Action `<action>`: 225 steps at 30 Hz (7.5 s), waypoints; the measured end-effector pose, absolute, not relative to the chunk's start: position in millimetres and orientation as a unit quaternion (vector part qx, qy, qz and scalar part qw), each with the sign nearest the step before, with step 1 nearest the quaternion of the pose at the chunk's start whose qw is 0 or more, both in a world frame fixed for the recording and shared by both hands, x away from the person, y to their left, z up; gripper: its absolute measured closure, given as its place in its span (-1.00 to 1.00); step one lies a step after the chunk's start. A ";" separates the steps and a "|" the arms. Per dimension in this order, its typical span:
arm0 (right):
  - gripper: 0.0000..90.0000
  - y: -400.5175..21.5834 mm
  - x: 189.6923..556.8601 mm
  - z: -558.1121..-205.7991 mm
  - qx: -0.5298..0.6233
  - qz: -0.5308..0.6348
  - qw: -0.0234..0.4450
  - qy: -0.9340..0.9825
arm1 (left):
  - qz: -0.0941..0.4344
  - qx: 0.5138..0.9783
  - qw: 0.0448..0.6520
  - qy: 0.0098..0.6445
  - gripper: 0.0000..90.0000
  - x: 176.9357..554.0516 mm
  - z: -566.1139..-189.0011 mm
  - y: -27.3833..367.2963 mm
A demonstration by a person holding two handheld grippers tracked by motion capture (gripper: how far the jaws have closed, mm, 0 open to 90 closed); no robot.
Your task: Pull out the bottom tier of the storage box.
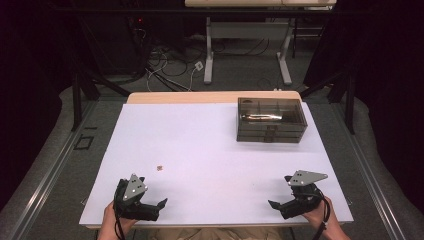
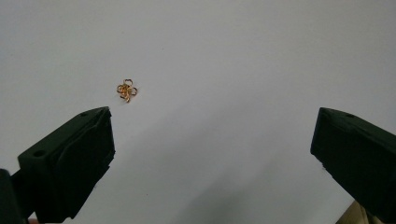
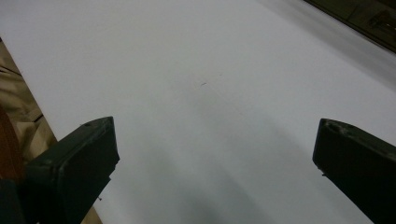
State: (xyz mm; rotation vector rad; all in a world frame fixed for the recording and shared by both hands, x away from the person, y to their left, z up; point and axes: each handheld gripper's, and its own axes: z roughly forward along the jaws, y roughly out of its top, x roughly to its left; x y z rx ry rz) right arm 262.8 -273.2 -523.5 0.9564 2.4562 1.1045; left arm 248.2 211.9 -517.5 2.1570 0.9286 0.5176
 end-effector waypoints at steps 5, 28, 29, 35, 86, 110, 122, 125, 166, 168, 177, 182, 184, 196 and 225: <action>-1.00 -272.4 263.1 -524.0 0.328 0.378 0.143 0.854 | 0.198 0.839 0.359 0.357 -1.00 248.6 -517.4 211.5; -1.00 -262.6 281.7 -525.2 0.337 0.367 0.139 0.856 | 0.199 0.839 0.355 0.360 -1.00 249.1 -519.0 209.5; -1.00 -262.5 283.3 -525.3 0.338 0.366 0.138 0.856 | 0.197 0.840 0.354 0.360 -1.00 249.7 -519.4 209.2; -1.00 -260.5 293.7 -526.5 0.348 0.359 0.135 0.856 | 0.197 0.842 0.352 0.359 -1.00 251.2 -520.4 208.6; -1.00 -255.7 386.6 -534.0 0.469 0.322 0.115 0.814 | 0.192 0.846 0.345 0.359 -1.00 252.5 -521.8 208.7; -1.00 -257.3 410.6 -537.3 0.527 0.313 0.127 0.780 | 0.193 0.845 0.346 0.358 -1.00 252.6 -522.2 207.9; -1.00 -256.2 420.6 -538.6 0.557 0.306 0.128 0.762 | 0.194 0.847 0.343 0.356 -1.00 252.6 -522.1 207.8; -0.96 -255.8 422.4 -538.3 0.567 0.306 0.132 0.753 | 0.198 0.846 0.344 0.357 -1.00 252.3 -522.2 207.2; -0.11 -251.4 441.8 -547.3 0.668 0.283 0.168 0.667 | 0.196 0.849 0.340 0.354 -1.00 252.6 -523.3 205.7; -0.08 -249.2 442.1 -547.2 0.669 0.278 0.173 0.667 | 0.197 0.849 0.340 0.354 -1.00 252.5 -523.1 206.2; 0.12 -245.0 442.2 -547.4 0.658 0.273 0.180 0.679 | 0.196 0.850 0.338 0.353 -1.00 252.7 -523.4 205.8; 0.26 -243.4 442.4 -547.0 0.650 0.277 0.176 0.685 | 0.195 0.850 0.339 0.352 -1.00 252.7 -523.4 205.8; 0.27 -242.2 441.8 -546.6 0.654 0.271 0.178 0.683 | 0.196 0.850 0.339 0.352 -1.00 252.7 -523.4 205.8; 0.29 -244.2 441.5 -546.4 0.650 0.275 0.174 0.686 | 0.194 0.849 0.341 0.353 -1.00 253.1 -524.0 205.7; 0.08 -252.1 441.4 -541.6 0.669 0.290 0.138 0.671 | 0.194 0.851 0.340 0.351 -1.00 253.5 -524.1 205.4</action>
